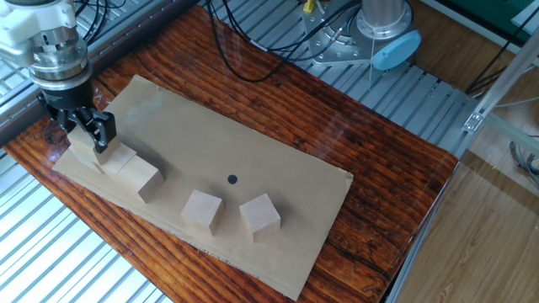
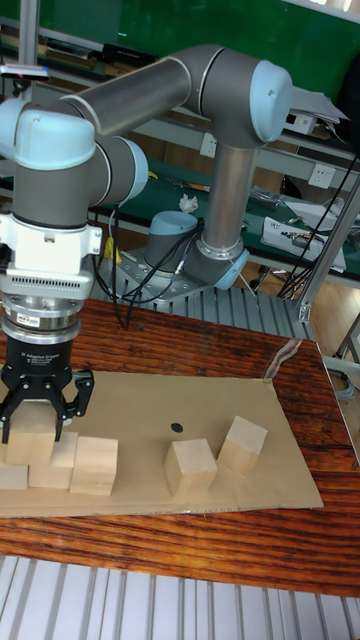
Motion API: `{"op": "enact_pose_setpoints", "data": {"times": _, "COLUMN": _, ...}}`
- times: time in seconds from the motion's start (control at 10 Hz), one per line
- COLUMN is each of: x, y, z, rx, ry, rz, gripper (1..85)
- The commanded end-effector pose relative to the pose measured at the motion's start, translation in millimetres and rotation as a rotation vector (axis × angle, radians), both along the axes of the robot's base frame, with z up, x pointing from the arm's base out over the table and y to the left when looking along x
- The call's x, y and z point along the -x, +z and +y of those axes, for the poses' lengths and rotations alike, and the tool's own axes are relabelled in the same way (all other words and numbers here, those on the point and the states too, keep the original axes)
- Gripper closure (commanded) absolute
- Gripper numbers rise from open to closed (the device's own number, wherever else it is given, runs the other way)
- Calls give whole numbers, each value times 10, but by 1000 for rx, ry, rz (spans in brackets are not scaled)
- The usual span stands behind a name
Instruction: Stack the blocks into a pyramid shape
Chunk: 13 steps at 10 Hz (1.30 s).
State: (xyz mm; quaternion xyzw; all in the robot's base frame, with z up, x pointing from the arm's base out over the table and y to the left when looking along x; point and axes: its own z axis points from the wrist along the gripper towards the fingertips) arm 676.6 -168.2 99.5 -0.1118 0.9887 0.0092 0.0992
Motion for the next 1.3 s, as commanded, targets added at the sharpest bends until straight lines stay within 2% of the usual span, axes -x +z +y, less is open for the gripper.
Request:
{"op": "enact_pose_setpoints", "data": {"times": 0.0, "x": 36, "y": -9, "z": -22, "rx": 1, "ry": 2, "rz": 15, "gripper": 680}}
{"op": "enact_pose_setpoints", "data": {"times": 0.1, "x": 38, "y": -13, "z": -4, "rx": -5, "ry": 2, "rz": 18, "gripper": 577}}
{"op": "enact_pose_setpoints", "data": {"times": 0.2, "x": 42, "y": -6, "z": 20, "rx": -8, "ry": -2, "rz": 26, "gripper": 513}}
{"op": "enact_pose_setpoints", "data": {"times": 0.7, "x": 19, "y": -15, "z": 42, "rx": -14, "ry": 7, "rz": 27, "gripper": 387}}
{"op": "enact_pose_setpoints", "data": {"times": 1.1, "x": -11, "y": -21, "z": 59, "rx": -17, "ry": 24, "rz": 19, "gripper": 223}}
{"op": "enact_pose_setpoints", "data": {"times": 1.2, "x": -11, "y": -22, "z": 92, "rx": -32, "ry": 25, "rz": 17, "gripper": 117}}
